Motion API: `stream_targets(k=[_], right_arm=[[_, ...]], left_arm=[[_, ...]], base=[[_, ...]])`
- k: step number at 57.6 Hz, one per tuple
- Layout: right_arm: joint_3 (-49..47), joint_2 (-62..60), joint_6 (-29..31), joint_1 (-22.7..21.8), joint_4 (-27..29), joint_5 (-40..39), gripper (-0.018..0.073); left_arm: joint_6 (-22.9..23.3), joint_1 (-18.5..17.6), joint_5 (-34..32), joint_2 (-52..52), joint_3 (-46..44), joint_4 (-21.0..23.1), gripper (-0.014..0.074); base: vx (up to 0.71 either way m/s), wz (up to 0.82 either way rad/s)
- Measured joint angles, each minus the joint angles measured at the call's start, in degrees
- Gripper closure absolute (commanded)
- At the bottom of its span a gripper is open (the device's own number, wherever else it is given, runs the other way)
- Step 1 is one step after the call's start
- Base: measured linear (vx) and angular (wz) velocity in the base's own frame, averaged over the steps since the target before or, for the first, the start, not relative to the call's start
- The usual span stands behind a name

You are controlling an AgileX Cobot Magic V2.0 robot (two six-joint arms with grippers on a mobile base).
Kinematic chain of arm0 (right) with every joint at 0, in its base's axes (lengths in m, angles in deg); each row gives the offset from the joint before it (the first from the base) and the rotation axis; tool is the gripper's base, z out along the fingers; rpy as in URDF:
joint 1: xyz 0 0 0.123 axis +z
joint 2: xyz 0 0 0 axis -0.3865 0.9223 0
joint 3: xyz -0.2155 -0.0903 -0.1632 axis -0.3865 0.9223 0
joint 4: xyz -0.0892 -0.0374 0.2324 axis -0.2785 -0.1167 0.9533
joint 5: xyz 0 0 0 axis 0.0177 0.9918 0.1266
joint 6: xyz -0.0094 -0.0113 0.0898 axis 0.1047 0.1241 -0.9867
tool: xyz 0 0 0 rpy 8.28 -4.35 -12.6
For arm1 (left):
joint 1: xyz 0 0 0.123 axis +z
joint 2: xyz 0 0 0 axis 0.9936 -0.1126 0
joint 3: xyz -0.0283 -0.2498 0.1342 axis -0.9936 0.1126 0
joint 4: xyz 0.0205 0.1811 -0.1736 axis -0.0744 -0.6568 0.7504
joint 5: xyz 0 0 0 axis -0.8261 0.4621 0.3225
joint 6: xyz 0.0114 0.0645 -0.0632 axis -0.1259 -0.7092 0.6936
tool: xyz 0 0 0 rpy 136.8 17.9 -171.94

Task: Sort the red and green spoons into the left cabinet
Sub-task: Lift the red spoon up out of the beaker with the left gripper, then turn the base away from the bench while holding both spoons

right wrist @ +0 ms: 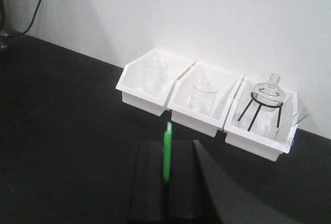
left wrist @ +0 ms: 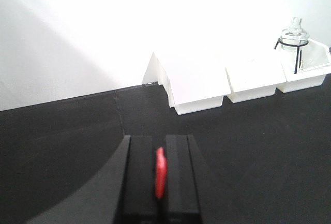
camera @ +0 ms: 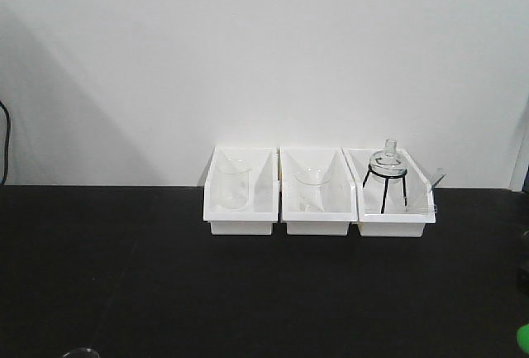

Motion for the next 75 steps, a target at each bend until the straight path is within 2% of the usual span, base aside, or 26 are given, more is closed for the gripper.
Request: stream_targets(k=[19,75], right_arm=[[6.5,-9.7,-0.7,0.0,-0.1,-1.5,0.0563],[6.6,-9.8,-0.7,0.0,-0.1,-1.9,0.0562]], left_arm=[[-0.3,0.0,-5.7,12.3,9.1,0.1,0.0597],[-0.3,0.0,-5.9,12.6,11.5,0.1,0.0597]], base=[[0.0,0.0],[0.0,0.0]])
